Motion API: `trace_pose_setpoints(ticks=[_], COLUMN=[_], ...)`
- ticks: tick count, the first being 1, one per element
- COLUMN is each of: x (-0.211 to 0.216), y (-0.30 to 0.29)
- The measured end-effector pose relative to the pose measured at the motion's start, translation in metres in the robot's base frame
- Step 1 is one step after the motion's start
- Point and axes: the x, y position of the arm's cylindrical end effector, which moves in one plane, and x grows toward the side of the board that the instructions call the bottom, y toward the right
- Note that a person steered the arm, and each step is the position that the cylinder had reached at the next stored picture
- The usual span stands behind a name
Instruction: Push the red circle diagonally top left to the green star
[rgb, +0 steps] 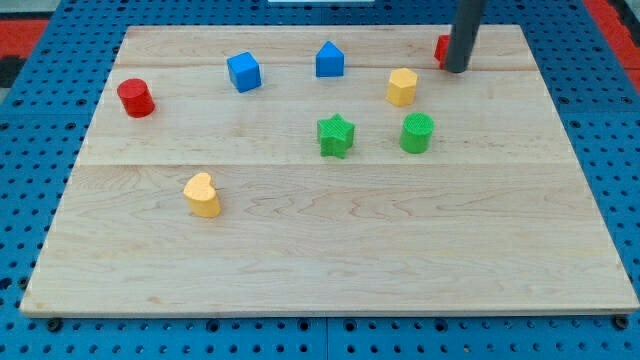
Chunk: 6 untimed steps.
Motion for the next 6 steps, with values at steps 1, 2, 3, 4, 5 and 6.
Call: trace_pose_setpoints(ticks=[1,2,3,4,5,6], x=[-0.01,0.023,0.024,0.062,0.113,0.142], y=[-0.019,-0.071,-0.16,-0.185,-0.253,-0.376])
